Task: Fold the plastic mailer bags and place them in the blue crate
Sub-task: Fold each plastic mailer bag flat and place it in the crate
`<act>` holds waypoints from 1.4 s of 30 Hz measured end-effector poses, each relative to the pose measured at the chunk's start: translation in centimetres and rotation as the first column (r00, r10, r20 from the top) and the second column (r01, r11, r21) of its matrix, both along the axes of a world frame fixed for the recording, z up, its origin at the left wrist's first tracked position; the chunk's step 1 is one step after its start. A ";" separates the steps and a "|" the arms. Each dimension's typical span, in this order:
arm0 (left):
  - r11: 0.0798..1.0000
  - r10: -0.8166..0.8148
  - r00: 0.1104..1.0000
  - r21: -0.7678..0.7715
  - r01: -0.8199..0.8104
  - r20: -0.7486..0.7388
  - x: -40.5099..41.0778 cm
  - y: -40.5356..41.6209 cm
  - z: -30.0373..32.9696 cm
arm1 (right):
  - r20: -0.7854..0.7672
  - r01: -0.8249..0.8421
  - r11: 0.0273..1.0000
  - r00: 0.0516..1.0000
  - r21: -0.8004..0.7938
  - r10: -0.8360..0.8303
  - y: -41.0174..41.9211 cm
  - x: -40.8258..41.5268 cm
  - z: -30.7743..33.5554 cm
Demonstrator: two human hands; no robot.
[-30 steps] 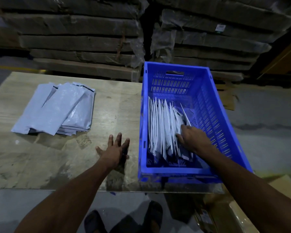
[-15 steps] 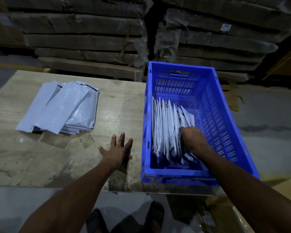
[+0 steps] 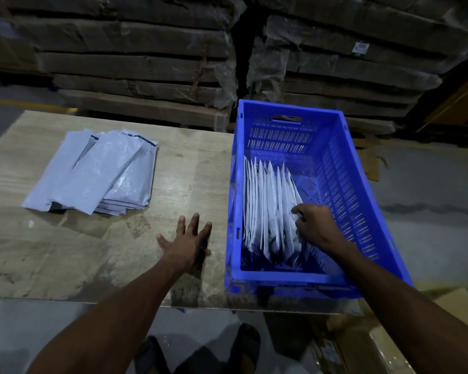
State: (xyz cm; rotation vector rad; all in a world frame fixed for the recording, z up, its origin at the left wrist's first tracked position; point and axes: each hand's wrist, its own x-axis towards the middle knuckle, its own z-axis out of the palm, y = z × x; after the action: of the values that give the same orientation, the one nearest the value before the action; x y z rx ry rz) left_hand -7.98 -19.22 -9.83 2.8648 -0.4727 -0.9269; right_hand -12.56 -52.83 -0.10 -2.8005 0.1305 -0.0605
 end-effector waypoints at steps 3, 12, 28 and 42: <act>1.000 0.005 1.000 -0.003 -0.005 -0.003 -0.2 0.0 0.4 | -0.009 -0.024 0.999 1.000 -0.040 0.024 0.3 0.1 0.1; 1.000 0.004 1.000 0.004 -0.004 0.014 0.0 0.1 -0.3 | -0.089 -0.095 0.961 0.993 -0.260 0.074 1.7 -0.8 1.4; 1.000 0.009 0.989 -0.027 -0.005 0.150 -2.0 1.0 0.9 | 0.400 -0.041 0.952 0.901 -0.303 0.167 4.6 1.4 5.8; 0.961 0.277 0.848 -0.137 -0.241 0.452 -3.4 18.8 -2.4 | 0.231 -0.573 0.757 0.727 -0.313 0.646 26.8 10.9 3.7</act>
State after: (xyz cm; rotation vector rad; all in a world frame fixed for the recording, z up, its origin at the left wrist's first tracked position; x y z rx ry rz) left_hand -11.37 -0.38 -12.27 2.9660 -0.1342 -0.1610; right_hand -1.63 -25.99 3.63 -2.8402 -0.9473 -0.3980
